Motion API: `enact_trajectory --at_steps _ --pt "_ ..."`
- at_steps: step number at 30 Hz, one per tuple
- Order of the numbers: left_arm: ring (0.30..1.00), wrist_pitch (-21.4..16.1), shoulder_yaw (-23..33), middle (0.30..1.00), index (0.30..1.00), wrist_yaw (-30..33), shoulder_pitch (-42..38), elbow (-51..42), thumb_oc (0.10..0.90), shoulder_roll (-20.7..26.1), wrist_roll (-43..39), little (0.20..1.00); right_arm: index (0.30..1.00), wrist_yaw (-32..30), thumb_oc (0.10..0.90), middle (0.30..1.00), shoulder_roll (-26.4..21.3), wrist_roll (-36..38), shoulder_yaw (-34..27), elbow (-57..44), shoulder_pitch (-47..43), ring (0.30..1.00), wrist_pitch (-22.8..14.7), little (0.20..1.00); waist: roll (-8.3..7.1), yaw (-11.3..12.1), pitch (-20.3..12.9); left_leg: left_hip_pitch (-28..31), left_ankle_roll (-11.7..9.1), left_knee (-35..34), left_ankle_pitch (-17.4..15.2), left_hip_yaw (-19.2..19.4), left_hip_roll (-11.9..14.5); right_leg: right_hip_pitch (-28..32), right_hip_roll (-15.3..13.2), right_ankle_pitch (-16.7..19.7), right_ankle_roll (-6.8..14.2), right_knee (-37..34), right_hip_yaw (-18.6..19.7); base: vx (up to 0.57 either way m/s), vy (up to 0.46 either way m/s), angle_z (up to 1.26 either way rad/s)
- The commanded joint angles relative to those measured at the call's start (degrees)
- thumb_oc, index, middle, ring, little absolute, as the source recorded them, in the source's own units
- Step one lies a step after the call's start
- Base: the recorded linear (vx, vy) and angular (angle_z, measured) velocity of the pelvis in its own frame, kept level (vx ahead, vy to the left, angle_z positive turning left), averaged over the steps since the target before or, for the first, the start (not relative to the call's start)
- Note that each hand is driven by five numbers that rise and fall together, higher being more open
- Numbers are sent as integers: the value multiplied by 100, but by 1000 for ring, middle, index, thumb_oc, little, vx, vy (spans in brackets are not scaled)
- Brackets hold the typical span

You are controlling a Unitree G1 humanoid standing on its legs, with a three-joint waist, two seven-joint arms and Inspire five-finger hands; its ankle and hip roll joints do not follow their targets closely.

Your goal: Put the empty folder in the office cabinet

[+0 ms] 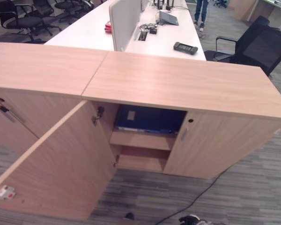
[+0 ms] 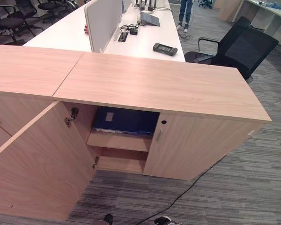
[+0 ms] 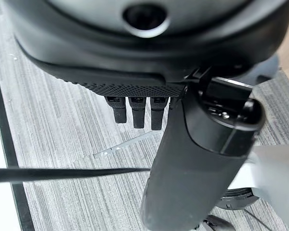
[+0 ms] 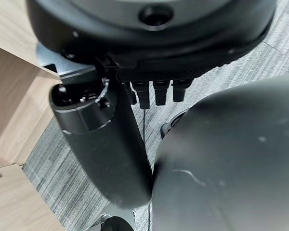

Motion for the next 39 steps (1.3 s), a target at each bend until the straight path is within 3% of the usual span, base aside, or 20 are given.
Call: enact_trajectory --at_steps 1,9,10,12,14,16,20,21,24,26,28,29,31,32,39 --pt "900 -112 138 900 900 198 -490 180 800 49 -139 900 900 -102 800 900 -44 174 234 -17 -167 900 -34 900 -228 -53 1 123 -69 -37 -426 50 -6 201 54 353 434 -777 165 39 3 35" --pt "900 -168 282 900 900 250 -556 1 800 63 -432 900 900 -147 800 900 -120 134 177 33 -25 900 -80 900 -261 340 156 -209 -312 -245 -10 -600 58 258 77 222 379 -776 -560 -5 -20 47" --pt "900 -197 260 900 900 261 -661 -57 800 -13 -509 900 900 -186 800 900 -241 183 16 64 -53 900 -87 900 -244 311 285 -424 -268 -69 22 -315 114 247 -42 248 383 -767 -878 -146 91 108" --pt "900 -207 285 900 900 261 -619 -132 800 -129 -583 900 900 -185 800 900 -351 230 -31 100 -128 900 -70 900 -165 260 355 -478 -124 286 -146 258 139 202 -150 303 375 -762 -962 -115 163 158" --pt "900 -251 391 900 900 202 -473 -197 800 -197 -662 900 900 -134 800 900 -467 265 -168 172 -182 900 -43 900 -66 232 390 -404 -25 701 -483 646 53 154 -280 315 315 -674 -1034 -84 175 95" --pt "900 -254 478 900 900 156 -354 -194 800 -229 -658 900 900 -114 800 900 -517 240 -254 223 -186 900 -35 900 -16 215 367 -321 -9 853 -594 808 119 135 -342 325 317 -620 -1093 -64 146 32" --pt "900 -222 722 900 900 102 -140 -121 800 -247 -674 900 900 -66 800 900 -589 107 -380 259 -158 900 -5 900 68 159 267 212 -237 349 -45 1388 890 171 -527 390 382 -560 -1389 -67 166 49" --pt "900 -223 858 900 900 100 -122 -96 800 -224 -791 900 900 -51 800 900 -632 74 -463 252 -138 900 -4 900 107 111 239 275 -365 318 434 1603 1225 138 -643 443 413 -500 -1510 -103 216 40" --pt "900 -190 1083 900 900 45 8 -119 800 -180 -966 900 900 8 800 900 -681 -33 -502 275 -80 900 29 900 202 42 80 463 -533 51 827 1824 1437 97 -672 560 469 -525 -1605 -86 186 40" --pt "900 -161 1351 900 900 -33 243 -154 800 -134 -1083 900 900 34 800 900 -752 -59 -607 299 23 900 63 900 384 0 -201 714 -591 -291 580 1924 1306 30 -656 776 552 -704 -1524 -145 333 79" --pt "900 -153 1726 900 900 -88 338 -225 800 -15 -1407 900 900 98 800 900 -798 124 -738 270 100 900 73 900 484 -38 -384 836 -493 -539 173 1948 1025 -141 -762 1048 676 -863 -1301 -208 375 15" --pt "900 -185 1893 900 900 -110 336 -406 800 83 -1560 900 900 137 800 900 -793 152 -772 259 154 900 68 900 486 -51 -427 858 -408 -601 -4 1956 848 -209 -838 1188 744 -904 -1217 -144 236 -24" --pt "900 -207 1949 900 900 -111 326 -583 800 162 -1598 900 900 152 800 900 -798 149 -800 277 179 900 77 900 481 -53 -444 863 -369 -601 -76 1951 774 -231 -884 1258 791 -918 -1176 -77 140 -18" --pt "900 -257 1964 900 900 -156 394 -1488 800 363 -1645 900 900 179 800 900 -818 106 -901 311 239 900 104 900 492 -60 -469 849 -293 -558 -163 1929 651 -242 -979 1380 876 -914 -1143 -65 132 -2" --pt "900 -359 2018 900 900 -134 172 -2993 800 1045 -1386 900 900 201 800 900 -722 -37 -1021 227 437 900 86 900 385 -264 -515 913 -226 -535 -268 2003 473 -185 -1120 1548 1007 -903 -1038 -16 53 -10"
